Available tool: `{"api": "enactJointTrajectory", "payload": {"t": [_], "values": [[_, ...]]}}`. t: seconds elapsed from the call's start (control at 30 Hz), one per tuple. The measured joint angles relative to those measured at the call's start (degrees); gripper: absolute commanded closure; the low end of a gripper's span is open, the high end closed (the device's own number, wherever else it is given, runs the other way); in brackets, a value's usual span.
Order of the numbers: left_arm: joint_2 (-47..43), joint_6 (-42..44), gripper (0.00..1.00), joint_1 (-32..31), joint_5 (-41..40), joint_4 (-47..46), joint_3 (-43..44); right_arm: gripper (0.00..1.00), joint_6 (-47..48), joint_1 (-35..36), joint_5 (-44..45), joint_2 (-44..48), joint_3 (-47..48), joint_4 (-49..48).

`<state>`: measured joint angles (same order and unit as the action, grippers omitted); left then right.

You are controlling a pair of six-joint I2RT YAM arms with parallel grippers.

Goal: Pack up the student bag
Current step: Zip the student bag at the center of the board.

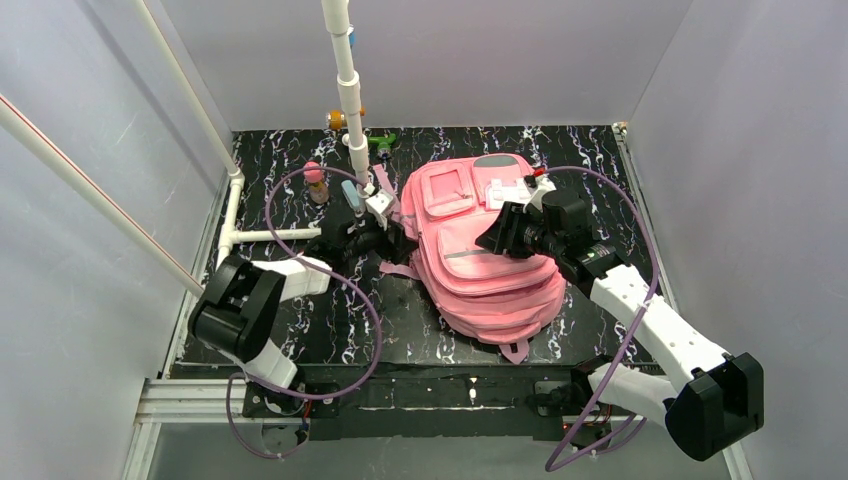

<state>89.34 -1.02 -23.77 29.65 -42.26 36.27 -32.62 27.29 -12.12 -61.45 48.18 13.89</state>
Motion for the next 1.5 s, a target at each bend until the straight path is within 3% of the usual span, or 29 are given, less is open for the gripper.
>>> {"api": "enactJointTrajectory", "payload": {"t": [0.23,0.4,0.8,1.07,1.13,1.27,1.37,1.5], "values": [[5.09,0.35,0.38,0.04,3.1,-6.54,0.33,0.43,0.13,-0.28,-0.5,-0.02,0.0,-0.02],[6.34,-0.44,0.66,0.04,6.82,-7.61,1.73,0.43,0.13,-0.28,-1.05,-0.2,0.0,-0.48],[6.08,-1.27,1.0,-0.13,9.09,-8.26,1.2,0.43,-0.17,-0.28,-2.01,-1.29,-1.07,-2.67],[-0.48,-0.46,1.0,-1.53,7.65,-5.46,-1.88,0.44,-0.13,-0.28,-2.45,-2.16,-1.22,-3.48],[-1.51,0.28,0.82,-1.97,7.45,-4.17,-1.95,0.43,-0.13,-0.28,-2.47,-2.16,-1.22,-3.48],[-1.68,1.64,0.61,-2.86,6.4,-1.4,-1.33,0.44,-0.13,-0.28,-2.64,-2.25,-1.22,-3.63],[-1.68,2.43,0.56,-3.82,5.18,-0.5,-0.33,0.44,-0.13,-0.28,-2.73,-2.4,-1.22,-3.72],[-1.68,4.44,0.57,-5.55,3.48,0.57,0.13,0.44,-0.15,-0.28,-3.02,-2.4,-1.22,-3.78]]}}
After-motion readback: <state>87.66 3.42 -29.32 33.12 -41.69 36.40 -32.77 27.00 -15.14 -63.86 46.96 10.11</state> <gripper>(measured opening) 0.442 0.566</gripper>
